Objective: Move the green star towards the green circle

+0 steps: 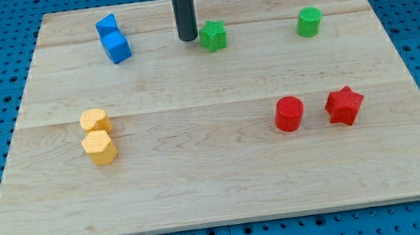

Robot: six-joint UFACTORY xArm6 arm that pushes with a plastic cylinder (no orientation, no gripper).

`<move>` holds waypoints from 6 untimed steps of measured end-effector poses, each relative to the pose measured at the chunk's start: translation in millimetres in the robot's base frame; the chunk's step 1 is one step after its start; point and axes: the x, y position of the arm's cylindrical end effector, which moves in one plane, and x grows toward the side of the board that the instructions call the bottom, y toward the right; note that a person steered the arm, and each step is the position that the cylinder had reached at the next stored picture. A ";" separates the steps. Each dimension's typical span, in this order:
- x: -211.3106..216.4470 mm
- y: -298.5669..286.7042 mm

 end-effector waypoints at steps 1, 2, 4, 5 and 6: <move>0.0 0.0; 0.4 18.5; 0.4 87.7; 0.4 87.7; 0.5 99.7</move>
